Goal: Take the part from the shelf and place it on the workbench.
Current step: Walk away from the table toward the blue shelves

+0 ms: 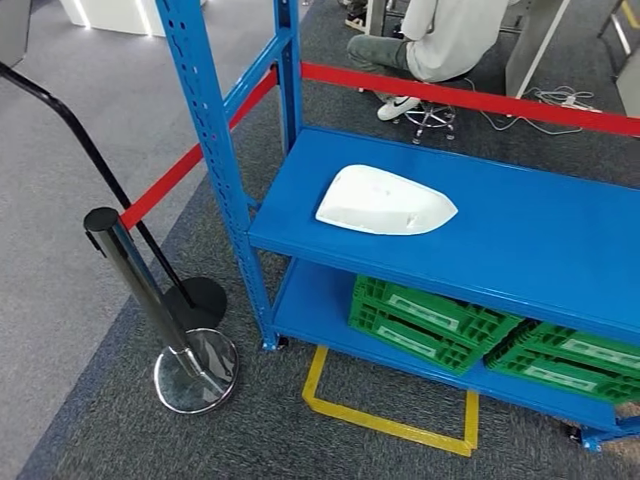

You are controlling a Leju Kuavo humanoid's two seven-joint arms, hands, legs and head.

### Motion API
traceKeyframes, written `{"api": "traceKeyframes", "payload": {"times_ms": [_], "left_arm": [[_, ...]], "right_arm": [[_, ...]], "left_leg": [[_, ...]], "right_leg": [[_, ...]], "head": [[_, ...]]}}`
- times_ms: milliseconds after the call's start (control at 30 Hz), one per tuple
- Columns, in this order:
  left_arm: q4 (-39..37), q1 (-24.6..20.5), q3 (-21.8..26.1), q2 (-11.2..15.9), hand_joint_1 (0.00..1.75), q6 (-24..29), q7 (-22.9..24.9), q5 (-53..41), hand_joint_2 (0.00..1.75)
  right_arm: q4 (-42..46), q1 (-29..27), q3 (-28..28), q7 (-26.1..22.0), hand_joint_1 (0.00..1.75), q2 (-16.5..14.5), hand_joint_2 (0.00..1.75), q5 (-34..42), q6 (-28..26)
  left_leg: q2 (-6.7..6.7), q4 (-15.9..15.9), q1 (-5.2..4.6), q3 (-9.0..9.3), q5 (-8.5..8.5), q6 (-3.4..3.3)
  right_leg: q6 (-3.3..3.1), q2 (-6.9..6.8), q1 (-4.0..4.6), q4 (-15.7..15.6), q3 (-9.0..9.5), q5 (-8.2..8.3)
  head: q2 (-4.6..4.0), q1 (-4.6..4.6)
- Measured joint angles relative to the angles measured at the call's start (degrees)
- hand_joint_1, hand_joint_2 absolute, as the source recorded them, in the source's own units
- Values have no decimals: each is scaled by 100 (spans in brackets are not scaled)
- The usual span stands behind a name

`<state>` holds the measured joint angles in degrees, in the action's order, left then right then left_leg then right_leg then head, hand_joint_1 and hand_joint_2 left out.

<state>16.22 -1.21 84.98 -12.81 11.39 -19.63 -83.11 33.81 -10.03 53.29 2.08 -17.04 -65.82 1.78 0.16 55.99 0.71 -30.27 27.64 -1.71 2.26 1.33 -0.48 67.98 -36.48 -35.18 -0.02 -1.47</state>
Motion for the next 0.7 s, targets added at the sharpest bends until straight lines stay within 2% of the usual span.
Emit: {"api": "traceKeyframes", "payload": {"times_ms": [33,67,100,133,167,233,267,333,400,433,500,533,567,600,633,700], "left_arm": [[-4,7,0,0,0,1,1,0,0],[-8,8,0,0,0,1,1,0,0],[-10,5,0,0,0,2,1,-1,0],[-13,0,0,-1,0,2,0,-1,0],[-17,-6,0,-1,0,2,0,-1,0],[-25,-12,0,0,0,4,0,-3,0],[-27,-19,0,2,0,7,1,-10,0],[-39,-39,0,4,0,12,1,-29,0],[-54,-48,0,9,0,14,0,-42,0],[-60,-45,0,11,0,15,0,-44,0],[-67,-30,0,20,0,15,0,-45,0],[-70,-22,0,23,0,15,0,-45,0],[-73,-15,0,27,0,15,0,-45,0],[-76,-10,0,29,0,15,0,-46,0],[-78,-8,0,32,0,15,0,-48,0],[-81,-9,0,41,0,15,0,-52,0]], "right_arm": [[0,0,8,-2,0,1,0,-9,9],[0,-3,20,-3,0,2,0,-16,16],[0,-6,33,-3,0,2,0,-20,18],[0,-9,46,-3,0,2,0,-23,20],[1,-9,55,-4,0,2,0,-30,21],[2,-2,66,4,0,0,0,-68,35],[3,0,79,21,0,-2,0,-101,58],[4,-6,126,77,0,-8,0,-188,137],[6,-8,183,119,0,-16,0,-253,200],[7,-6,205,127,0,-19,0,-269,215],[9,-2,232,134,0,-20,0,-278,226],[9,-2,240,135,0,-20,0,-279,228],[9,-2,247,138,0,-20,0,-280,230],[9,-2,254,143,0,-20,0,-287,234],[9,-1,263,149,0,-20,0,-296,239],[8,3,285,165,0,-22,0,-327,251]], "left_leg": [[82,3,-6,-4,3,-1],[160,5,-9,-6,7,2],[231,8,-9,-5,12,11],[295,12,-8,2,21,24],[351,21,-8,15,33,44],[429,48,-30,36,66,112],[452,59,-41,48,75,147],[483,64,-41,72,80,207],[388,171,-20,48,187,270],[293,361,-10,-26,334,300],[103,1056,0,-321,740,335],[68,1418,1,-482,889,339],[53,1650,0,-590,935,335],[49,1682,-1,-613,859,322],[45,1486,-3,-535,671,301],[11,765,-16,-229,228,234]], "right_leg": [[23,-50,-10,326,-152,-132],[41,-77,-20,491,-222,-159],[55,-103,-28,427,-176,-70],[62,-148,-34,137,-9,104],[63,-237,-39,-291,236,297],[11,-384,-28,-963,627,526],[-30,-415,-20,-1097,698,552],[-117,-368,-10,-1113,671,555],[-187,-337,-25,-1121,685,572],[-219,-318,-36,-1127,696,587],[-257,-276,-37,-1125,696,603],[-264,-248,-30,-1124,691,605],[-268,-217,-22,-1123,692,605],[-269,-186,-15,-1123,700,603],[-269,-155,-9,-1122,714,600],[-255,-105,1,-1120,730,585]], "head": [[0,0],[0,0],[0,-1],[0,-1],[0,-2],[0,8],[0,17],[0,29],[0,36],[0,47],[0,69],[0,73],[0,75],[0,76],[0,76],[0,75]]}}
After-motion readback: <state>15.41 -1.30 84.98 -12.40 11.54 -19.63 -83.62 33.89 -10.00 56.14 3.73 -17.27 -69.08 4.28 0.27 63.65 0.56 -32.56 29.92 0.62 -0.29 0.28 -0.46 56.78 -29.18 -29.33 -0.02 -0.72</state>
